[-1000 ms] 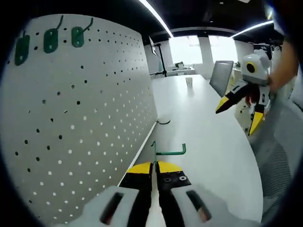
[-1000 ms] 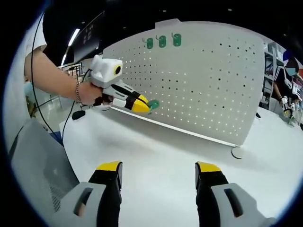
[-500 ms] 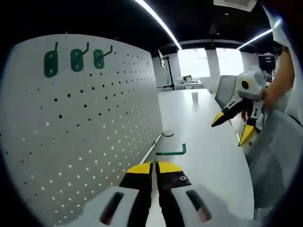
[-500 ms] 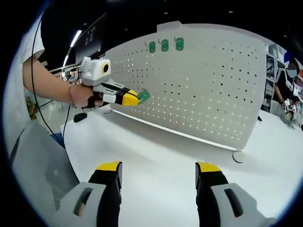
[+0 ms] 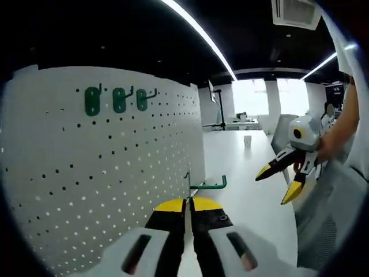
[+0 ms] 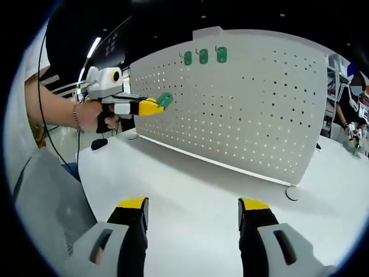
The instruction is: Insert the hook assembly into the mounting plate slot until the hook locks in place.
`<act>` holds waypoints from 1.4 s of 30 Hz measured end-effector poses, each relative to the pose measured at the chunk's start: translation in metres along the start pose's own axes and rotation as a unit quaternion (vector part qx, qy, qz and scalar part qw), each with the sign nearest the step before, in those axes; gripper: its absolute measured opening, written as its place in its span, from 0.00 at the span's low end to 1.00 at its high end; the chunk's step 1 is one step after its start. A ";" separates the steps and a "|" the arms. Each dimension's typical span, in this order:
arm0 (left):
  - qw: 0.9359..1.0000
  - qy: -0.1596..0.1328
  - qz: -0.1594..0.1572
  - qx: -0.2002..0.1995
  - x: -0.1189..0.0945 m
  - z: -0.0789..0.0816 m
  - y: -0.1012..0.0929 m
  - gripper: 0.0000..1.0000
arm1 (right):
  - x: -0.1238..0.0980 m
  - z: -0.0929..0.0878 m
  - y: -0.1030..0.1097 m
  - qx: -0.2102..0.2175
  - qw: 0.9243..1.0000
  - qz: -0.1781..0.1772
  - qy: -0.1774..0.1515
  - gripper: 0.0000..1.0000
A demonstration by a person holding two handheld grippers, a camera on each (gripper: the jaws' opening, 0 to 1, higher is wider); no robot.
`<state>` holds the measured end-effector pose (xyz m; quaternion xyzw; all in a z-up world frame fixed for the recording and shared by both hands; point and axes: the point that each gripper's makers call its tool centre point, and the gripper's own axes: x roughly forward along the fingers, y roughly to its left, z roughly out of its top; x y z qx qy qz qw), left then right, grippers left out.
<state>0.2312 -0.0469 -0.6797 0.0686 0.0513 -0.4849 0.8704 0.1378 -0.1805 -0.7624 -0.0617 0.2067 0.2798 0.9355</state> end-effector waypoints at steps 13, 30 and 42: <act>0.996 -0.071 0.036 -0.048 -0.027 0.041 -0.007 0.03 | 0.000 0.002 0.002 0.002 1.000 0.001 -0.004 0.61; 0.995 -0.073 0.053 -0.053 -0.040 0.043 -0.005 0.03 | -0.001 0.007 0.004 0.002 1.000 0.004 -0.012 0.60; 0.995 -0.068 0.049 -0.054 -0.037 0.040 -0.009 0.03 | -0.018 0.082 0.010 0.006 0.991 0.019 -0.132 0.60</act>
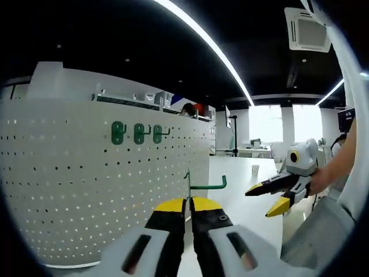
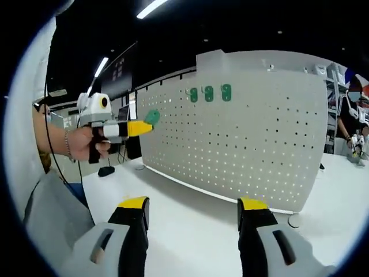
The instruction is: Insert the hook assembly into the mounting plate slot until the hook locks in place.
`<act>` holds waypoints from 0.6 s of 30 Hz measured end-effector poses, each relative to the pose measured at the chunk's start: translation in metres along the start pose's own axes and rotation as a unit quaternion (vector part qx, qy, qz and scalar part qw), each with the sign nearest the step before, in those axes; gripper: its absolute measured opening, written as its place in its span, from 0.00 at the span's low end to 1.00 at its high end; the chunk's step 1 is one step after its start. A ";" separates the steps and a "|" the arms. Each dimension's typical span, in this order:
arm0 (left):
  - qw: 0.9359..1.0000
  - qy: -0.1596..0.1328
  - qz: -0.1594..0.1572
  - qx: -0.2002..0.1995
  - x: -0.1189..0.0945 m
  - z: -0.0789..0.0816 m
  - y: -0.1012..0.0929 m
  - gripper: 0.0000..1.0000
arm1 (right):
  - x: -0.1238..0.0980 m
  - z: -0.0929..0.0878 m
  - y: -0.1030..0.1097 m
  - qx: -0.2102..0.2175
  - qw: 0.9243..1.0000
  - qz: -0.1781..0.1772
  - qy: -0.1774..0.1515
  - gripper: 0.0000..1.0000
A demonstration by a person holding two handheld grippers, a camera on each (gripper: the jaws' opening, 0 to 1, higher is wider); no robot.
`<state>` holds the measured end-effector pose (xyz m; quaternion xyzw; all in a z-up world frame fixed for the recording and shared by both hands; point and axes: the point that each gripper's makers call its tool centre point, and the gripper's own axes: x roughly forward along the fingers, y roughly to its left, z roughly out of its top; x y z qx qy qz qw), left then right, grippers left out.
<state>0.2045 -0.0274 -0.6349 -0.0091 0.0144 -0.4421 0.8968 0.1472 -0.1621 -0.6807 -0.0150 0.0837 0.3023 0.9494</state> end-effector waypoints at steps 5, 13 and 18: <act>1.000 -0.001 0.001 -0.001 0.000 0.000 0.000 0.03 | 0.000 0.026 0.004 0.009 0.999 0.008 -0.048 0.60; 1.000 0.001 0.004 -0.001 -0.002 -0.002 0.001 0.03 | 0.004 0.031 0.008 0.008 0.998 0.018 -0.054 0.59; 1.000 0.001 0.005 -0.002 -0.002 -0.002 0.002 0.03 | 0.010 0.039 0.021 0.018 0.996 0.046 -0.070 0.55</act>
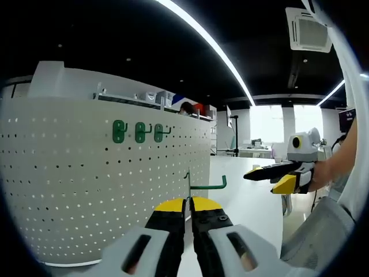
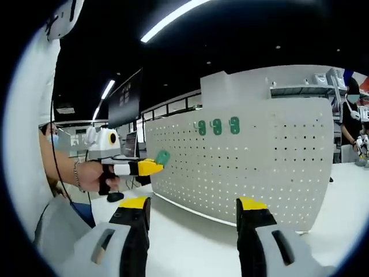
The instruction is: Insert the hook assembly into the mounting plate slot until the hook locks in place.
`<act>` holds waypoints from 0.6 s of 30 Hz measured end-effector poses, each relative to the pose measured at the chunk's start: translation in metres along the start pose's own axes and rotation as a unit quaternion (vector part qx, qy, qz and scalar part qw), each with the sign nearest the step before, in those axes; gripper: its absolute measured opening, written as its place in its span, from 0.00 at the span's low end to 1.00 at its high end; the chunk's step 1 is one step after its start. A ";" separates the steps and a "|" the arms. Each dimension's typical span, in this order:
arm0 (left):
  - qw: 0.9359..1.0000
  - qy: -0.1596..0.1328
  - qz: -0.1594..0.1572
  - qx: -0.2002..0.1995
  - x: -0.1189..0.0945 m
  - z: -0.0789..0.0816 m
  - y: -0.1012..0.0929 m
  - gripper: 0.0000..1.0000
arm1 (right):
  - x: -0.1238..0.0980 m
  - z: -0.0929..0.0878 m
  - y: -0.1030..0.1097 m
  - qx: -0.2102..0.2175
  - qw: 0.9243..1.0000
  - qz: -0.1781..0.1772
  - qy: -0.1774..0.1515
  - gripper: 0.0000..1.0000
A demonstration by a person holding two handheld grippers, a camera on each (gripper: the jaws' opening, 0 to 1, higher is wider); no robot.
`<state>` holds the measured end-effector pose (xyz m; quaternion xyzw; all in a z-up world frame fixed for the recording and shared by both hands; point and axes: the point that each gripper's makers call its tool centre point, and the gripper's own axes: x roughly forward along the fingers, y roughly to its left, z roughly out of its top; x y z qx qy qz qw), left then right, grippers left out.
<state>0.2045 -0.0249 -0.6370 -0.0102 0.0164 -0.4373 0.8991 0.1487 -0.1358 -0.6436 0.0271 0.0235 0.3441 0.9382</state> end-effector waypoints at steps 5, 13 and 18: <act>1.000 0.000 0.001 -0.001 -0.001 0.000 0.000 0.03 | 0.013 0.006 0.012 0.011 1.000 0.020 -0.011 0.55; 1.000 -0.001 0.004 -0.003 -0.003 -0.001 0.001 0.03 | 0.030 0.013 0.022 0.019 0.999 0.039 -0.022 0.55; 1.000 -0.004 0.007 -0.003 -0.003 0.001 0.001 0.03 | 0.039 0.017 0.024 0.027 0.998 0.042 -0.028 0.54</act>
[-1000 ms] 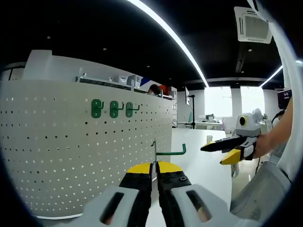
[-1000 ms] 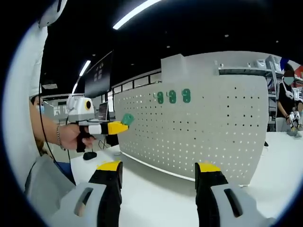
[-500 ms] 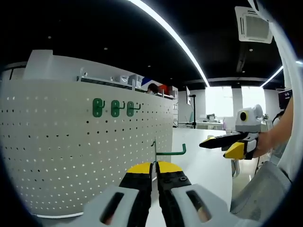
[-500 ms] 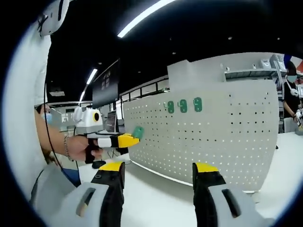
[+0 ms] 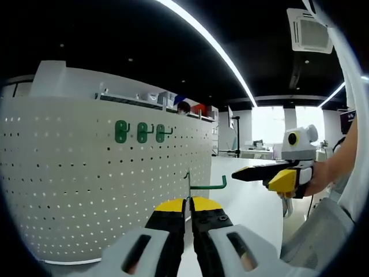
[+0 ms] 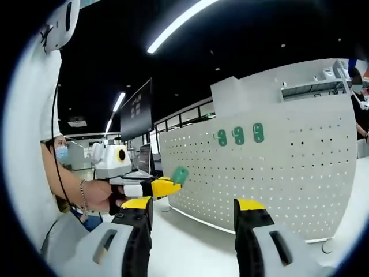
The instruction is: Insert the hook assembly into the mounting plate slot until the hook locks in place.
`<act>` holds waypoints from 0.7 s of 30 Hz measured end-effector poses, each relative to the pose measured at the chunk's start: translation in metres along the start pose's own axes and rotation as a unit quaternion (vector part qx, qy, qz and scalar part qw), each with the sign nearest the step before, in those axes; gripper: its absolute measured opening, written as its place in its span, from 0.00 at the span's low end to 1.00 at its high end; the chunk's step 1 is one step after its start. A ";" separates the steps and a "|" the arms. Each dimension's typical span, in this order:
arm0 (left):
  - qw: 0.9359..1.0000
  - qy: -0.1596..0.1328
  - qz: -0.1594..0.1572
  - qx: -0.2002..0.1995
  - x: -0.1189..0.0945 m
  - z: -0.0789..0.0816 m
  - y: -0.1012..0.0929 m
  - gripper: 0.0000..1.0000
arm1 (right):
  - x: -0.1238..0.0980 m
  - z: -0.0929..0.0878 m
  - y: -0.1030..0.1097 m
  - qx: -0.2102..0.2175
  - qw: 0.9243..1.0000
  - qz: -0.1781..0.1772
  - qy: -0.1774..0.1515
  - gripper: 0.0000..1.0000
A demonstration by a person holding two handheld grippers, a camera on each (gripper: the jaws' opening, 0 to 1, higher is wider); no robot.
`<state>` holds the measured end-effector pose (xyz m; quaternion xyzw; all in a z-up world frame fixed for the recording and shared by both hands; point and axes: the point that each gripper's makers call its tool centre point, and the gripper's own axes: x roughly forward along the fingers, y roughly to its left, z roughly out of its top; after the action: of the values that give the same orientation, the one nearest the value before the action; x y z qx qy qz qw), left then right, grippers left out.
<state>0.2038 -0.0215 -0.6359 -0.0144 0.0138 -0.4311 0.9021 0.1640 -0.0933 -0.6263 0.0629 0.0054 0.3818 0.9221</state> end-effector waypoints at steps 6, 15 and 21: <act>1.000 0.000 0.000 0.001 0.000 0.000 0.000 0.03 | 0.013 0.003 0.006 0.012 1.000 0.011 -0.006 0.54; 1.000 -0.004 0.003 0.001 0.000 0.003 0.001 0.03 | 0.028 0.004 0.011 0.027 0.999 0.021 -0.010 0.54; 1.000 -0.004 0.004 0.000 0.000 0.003 0.000 0.03 | 0.037 0.008 0.016 0.040 0.999 0.032 -0.016 0.54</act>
<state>0.2038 -0.0213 -0.6327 -0.0158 0.0100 -0.4275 0.9038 0.1798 -0.0569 -0.6153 0.1064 0.0036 0.4097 0.9060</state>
